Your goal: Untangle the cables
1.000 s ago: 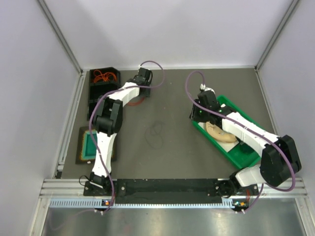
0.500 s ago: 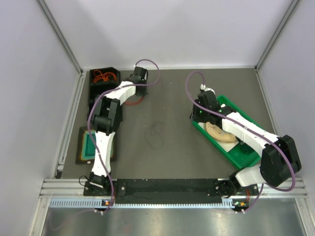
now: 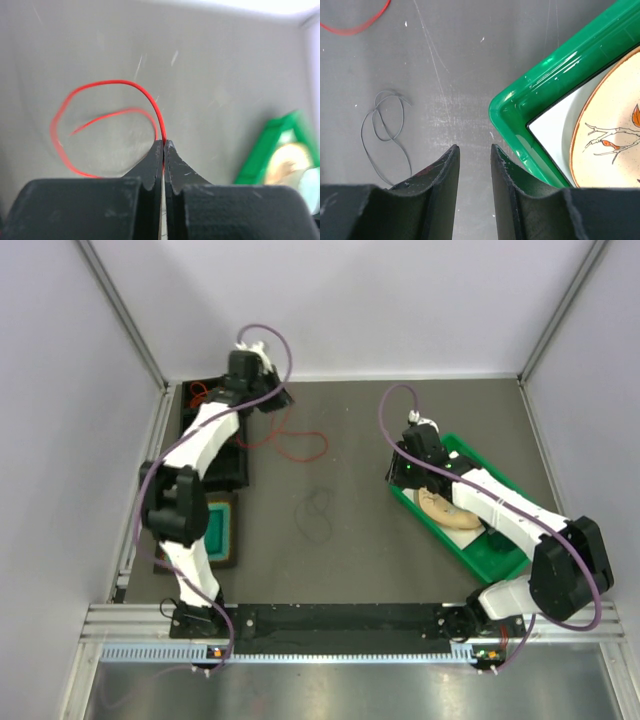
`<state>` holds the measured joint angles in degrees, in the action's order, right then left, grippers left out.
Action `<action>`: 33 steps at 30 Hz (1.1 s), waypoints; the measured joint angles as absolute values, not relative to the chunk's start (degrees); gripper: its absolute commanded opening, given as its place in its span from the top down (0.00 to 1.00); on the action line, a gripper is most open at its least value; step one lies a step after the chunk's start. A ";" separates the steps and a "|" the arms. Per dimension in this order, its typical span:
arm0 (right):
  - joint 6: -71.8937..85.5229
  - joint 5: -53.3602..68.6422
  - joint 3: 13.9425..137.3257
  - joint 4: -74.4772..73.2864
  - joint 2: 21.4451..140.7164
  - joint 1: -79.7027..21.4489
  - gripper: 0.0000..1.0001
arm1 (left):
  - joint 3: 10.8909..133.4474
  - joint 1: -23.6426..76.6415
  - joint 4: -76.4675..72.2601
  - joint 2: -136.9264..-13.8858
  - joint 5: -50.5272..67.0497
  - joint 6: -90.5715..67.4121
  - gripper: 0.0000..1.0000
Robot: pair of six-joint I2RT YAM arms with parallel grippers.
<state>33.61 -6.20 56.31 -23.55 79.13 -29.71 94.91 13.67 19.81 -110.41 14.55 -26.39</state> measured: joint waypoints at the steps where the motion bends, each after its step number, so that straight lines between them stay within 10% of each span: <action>1: 33.65 -6.20 56.31 -23.53 79.07 -29.71 0.68 | 94.91 12.51 18.90 -107.70 15.16 -27.03 1.00; 33: 34.35 -4.84 55.83 -22.09 78.76 -29.71 0.68 | 105.23 1.10 21.58 -84.88 -3.09 -21.02 1.00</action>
<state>34.35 -4.84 55.83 -22.09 78.76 -29.71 105.23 1.10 21.58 -84.88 -3.09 -21.02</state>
